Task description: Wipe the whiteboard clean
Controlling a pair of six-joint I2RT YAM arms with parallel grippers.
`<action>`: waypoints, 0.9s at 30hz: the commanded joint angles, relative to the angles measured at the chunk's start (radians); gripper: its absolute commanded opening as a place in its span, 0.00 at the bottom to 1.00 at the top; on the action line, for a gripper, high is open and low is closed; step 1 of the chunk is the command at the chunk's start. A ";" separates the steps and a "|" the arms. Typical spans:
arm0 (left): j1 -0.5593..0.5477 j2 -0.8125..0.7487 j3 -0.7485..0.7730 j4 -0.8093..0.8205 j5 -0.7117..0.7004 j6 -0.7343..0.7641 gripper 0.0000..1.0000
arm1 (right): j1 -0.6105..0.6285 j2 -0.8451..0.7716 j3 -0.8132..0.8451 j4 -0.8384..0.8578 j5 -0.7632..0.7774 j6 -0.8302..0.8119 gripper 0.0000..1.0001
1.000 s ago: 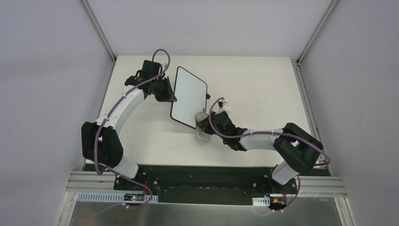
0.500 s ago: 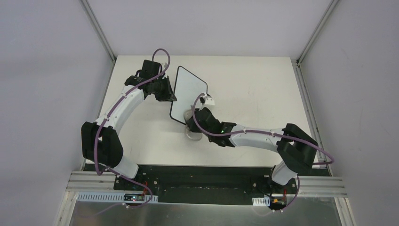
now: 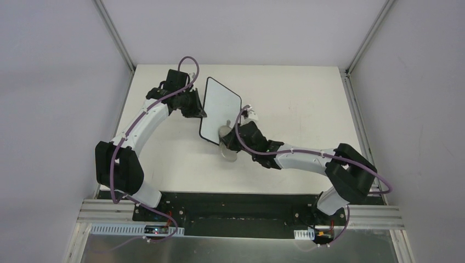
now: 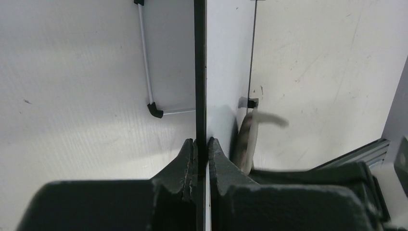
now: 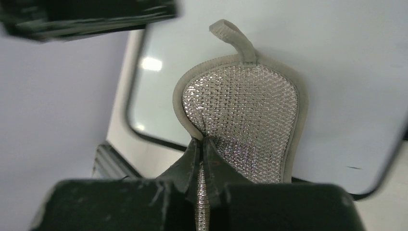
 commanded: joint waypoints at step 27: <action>-0.050 -0.171 -0.003 -0.157 -0.142 0.088 0.93 | -0.093 -0.445 -0.214 -0.869 0.376 0.049 0.00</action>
